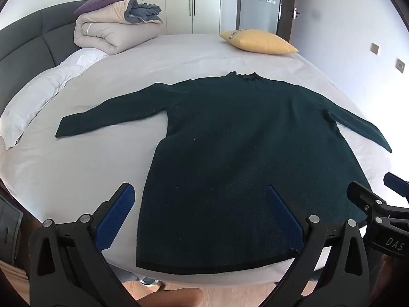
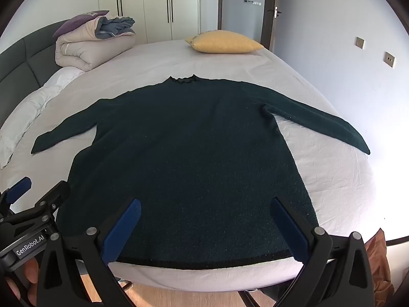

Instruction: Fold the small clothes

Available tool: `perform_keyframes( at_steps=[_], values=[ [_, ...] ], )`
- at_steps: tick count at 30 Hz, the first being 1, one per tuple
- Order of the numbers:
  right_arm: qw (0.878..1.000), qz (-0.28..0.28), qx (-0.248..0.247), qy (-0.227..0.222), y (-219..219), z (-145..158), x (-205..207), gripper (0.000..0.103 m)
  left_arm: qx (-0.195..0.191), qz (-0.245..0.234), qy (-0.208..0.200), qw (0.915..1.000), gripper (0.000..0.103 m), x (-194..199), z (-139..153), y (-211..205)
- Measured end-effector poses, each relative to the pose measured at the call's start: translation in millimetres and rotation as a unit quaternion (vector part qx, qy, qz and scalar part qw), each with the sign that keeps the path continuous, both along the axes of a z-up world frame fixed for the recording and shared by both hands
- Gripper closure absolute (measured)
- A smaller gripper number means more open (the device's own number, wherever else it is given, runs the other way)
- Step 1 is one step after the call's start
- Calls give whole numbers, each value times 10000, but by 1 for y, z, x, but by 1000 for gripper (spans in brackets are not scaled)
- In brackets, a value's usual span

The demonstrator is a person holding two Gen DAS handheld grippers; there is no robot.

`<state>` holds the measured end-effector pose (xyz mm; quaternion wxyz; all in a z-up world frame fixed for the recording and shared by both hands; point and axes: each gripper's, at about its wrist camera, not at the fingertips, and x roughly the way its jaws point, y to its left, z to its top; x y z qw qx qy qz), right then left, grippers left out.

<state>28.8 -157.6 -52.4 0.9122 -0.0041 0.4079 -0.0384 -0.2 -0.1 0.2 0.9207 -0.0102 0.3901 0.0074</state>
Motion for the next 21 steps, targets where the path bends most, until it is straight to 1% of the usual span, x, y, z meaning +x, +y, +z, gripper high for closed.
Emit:
perform_keyframes(
  at_steps=[13, 21],
  values=[
    [10000, 4, -10, -8, 2, 4, 2, 0, -8, 6, 22, 10000, 0, 0, 1, 1],
    [10000, 2, -19, -1, 3, 7, 3, 0, 1, 5, 39, 10000, 0, 0, -4, 4]
  ],
)
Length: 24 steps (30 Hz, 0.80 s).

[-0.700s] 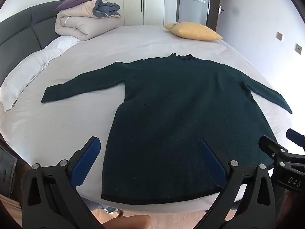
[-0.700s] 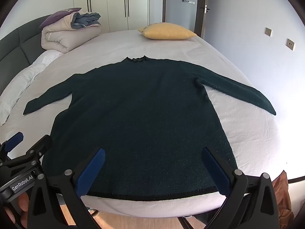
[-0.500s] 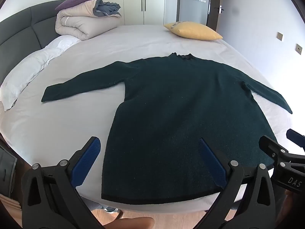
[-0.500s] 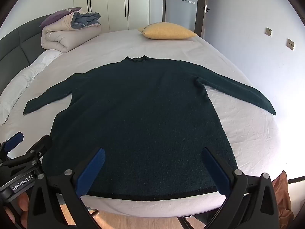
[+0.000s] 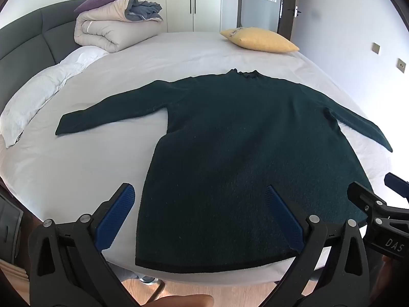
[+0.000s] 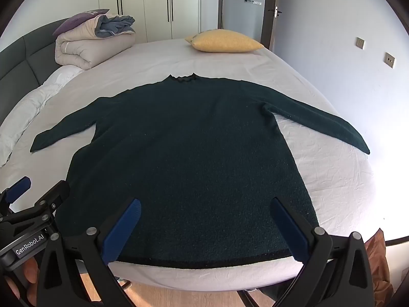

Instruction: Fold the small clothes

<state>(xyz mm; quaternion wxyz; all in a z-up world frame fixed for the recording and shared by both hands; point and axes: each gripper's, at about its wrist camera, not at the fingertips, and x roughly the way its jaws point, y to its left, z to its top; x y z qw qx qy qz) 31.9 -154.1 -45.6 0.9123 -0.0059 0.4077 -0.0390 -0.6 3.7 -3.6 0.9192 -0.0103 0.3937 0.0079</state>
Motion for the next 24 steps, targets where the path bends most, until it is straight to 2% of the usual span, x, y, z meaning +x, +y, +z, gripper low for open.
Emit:
perform_keyframes(
  at_steps=[8, 24],
  values=[
    [10000, -35, 18, 24, -6, -13, -1, 0, -25, 4, 43, 10000, 0, 5, -12, 1],
    [10000, -44, -43, 57, -6, -12, 1, 0, -68, -38, 74, 9999, 0, 6, -12, 0]
  ],
)
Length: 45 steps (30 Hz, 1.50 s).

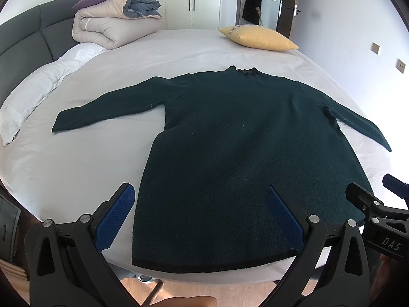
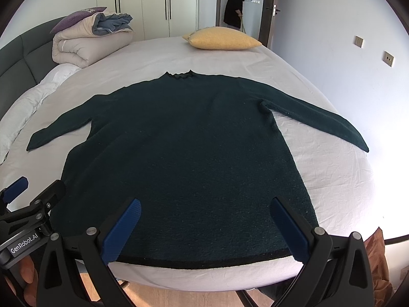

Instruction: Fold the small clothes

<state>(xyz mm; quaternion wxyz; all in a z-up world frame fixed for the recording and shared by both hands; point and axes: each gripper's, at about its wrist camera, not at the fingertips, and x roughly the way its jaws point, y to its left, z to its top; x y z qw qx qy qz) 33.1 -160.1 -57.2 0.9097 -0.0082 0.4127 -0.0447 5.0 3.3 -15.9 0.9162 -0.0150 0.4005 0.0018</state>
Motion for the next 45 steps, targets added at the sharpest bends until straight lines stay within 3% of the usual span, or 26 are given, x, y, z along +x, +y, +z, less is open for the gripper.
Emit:
perform_keyframes(
  at_steps=[45],
  values=[
    [10000, -2, -8, 80, -5, -7, -2, 0, -16, -21, 73, 10000, 0, -4, -4, -3]
  ],
)
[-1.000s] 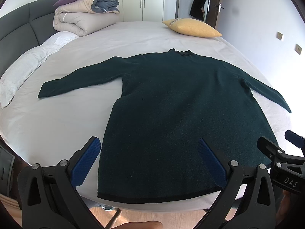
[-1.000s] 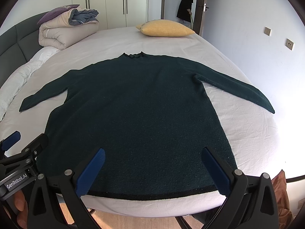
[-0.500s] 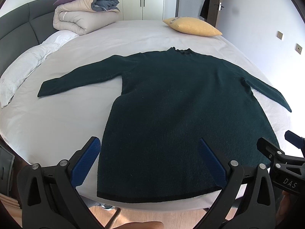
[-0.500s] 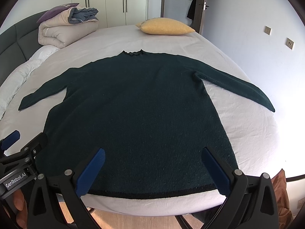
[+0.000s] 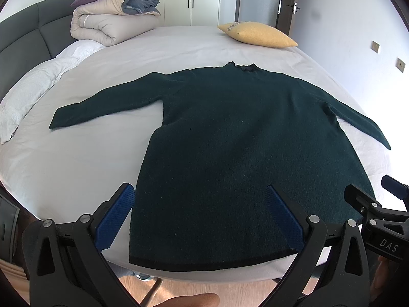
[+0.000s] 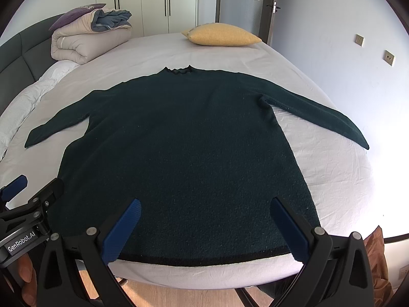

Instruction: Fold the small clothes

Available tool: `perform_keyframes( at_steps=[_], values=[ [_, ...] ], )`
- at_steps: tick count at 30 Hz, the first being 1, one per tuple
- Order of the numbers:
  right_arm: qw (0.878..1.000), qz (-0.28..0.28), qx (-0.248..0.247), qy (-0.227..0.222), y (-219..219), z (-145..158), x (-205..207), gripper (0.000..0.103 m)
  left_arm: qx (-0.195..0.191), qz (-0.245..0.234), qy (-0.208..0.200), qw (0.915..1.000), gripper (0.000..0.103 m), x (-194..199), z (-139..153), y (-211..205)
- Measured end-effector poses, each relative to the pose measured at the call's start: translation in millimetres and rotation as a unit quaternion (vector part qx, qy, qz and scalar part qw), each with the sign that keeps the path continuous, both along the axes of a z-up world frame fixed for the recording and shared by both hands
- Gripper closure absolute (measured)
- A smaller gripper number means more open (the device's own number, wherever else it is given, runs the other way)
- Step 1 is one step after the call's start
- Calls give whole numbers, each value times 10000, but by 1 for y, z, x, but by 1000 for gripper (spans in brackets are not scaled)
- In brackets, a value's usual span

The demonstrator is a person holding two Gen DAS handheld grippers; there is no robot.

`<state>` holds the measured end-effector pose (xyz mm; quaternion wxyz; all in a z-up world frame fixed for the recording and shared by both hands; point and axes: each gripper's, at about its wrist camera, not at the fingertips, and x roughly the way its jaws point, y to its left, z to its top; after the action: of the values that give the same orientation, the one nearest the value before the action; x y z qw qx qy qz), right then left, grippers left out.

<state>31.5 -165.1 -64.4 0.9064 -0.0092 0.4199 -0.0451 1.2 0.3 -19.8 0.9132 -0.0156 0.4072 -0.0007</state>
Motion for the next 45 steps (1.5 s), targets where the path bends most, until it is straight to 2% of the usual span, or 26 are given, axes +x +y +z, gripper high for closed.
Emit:
perform_keyframes(
  at_steps=[13, 17, 20, 23, 25, 28, 31, 33, 35, 37, 39, 42, 45],
  values=[
    [9997, -115, 183, 63, -12, -10, 8, 0, -136, -129, 278, 9994, 0, 14, -19, 1],
    [9986, -272, 442, -103, -38, -9, 18, 0, -492, -281, 445, 9974, 0, 30, -29, 9],
    [9936, -550, 917, -356, -82, -3, 27, 0, -877, -330, 548, 9941, 0, 47, -33, 20],
    [9760, -1139, 1735, -653, -156, 2, 38, 0, -1142, -235, 556, 9916, 0, 66, -33, 28],
    [9596, -1683, 2108, -807, -209, 2, 45, 0, -1524, -209, 502, 9868, 0, 80, -34, 34],
    [9253, -2447, 2706, -1032, -293, -7, 51, 0, -1988, -15, 492, 9788, 0, 102, -40, 42],
    [8901, -3152, 3159, -926, -364, -25, 54, 0, -1939, 152, 435, 9799, 0, 117, -44, 40],
    [8683, -3455, 3449, -877, -403, -38, 56, 0, -1910, 148, 604, 9796, 0, 132, -51, 37],
    [8532, -3610, 3671, -837, -427, -47, 59, 0, -1893, 151, 828, 9783, 0, 147, -58, 34],
    [8456, -3661, 3787, -869, -440, -48, 65, 0, -1787, 134, 1046, 9782, 0, 161, -64, 27],
    [8473, -3698, 3721, -828, -446, -43, 74, 0, -1624, 62, 1132, 9802, 0, 169, -68, 20],
    [8431, -3688, 3840, -758, -450, -45, 89, 0, -1438, -90, 1143, 9829, 0, 184, -70, 8],
    [8337, -3702, 4002, -879, -455, -45, 96, 0, -1454, -216, 1076, 9833, 0, 190, -71, -4]
  ],
)
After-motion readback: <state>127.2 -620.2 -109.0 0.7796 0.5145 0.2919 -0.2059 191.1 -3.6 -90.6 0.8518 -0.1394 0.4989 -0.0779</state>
